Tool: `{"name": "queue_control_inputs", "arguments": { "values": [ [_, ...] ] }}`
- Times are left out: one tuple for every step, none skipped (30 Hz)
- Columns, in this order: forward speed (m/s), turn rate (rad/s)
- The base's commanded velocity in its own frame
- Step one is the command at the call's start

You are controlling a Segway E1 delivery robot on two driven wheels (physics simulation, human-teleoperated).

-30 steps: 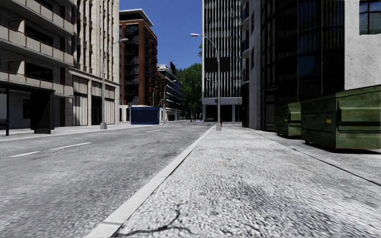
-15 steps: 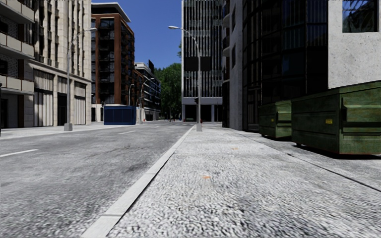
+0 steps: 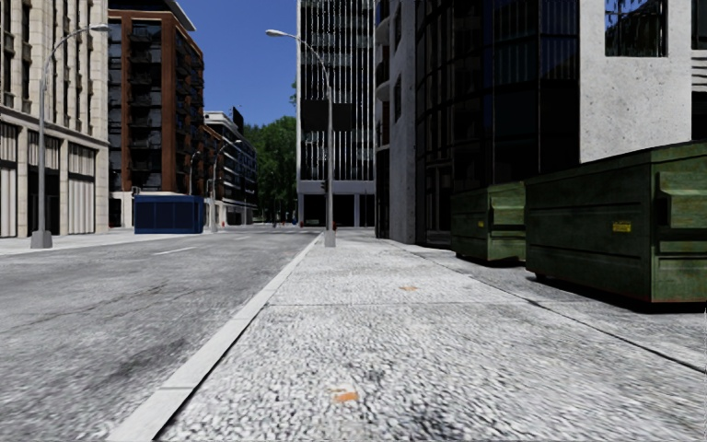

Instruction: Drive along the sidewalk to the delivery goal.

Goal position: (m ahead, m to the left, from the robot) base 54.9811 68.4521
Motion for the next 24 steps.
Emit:
{"name": "queue_control_inputs", "arguments": {
  "values": [
    [2.0, -0.26],
    [2.0, -0.25],
    [2.0, -0.25],
    [2.0, -0.25],
    [2.0, -0.25],
    [2.0, -0.25],
    [2.0, -0.24],
    [2.0, -0.22],
    [2.0, -0.22],
    [2.0, -0.17],
    [2.0, -0.11],
    [2.0, -0.09],
    [2.0, -0.07],
    [2.0, -0.07],
    [2.0, -0.01],
    [2.0, 0.0],
    [2.0, 0.0],
    [2.0, 0.0],
    [2.0, 0.0],
    [2.0, 0.0],
    [2.0, 0.0],
    [2.0, 0.0],
    [2.0, 0.0],
    [2.0, 0.0]
  ]
}}
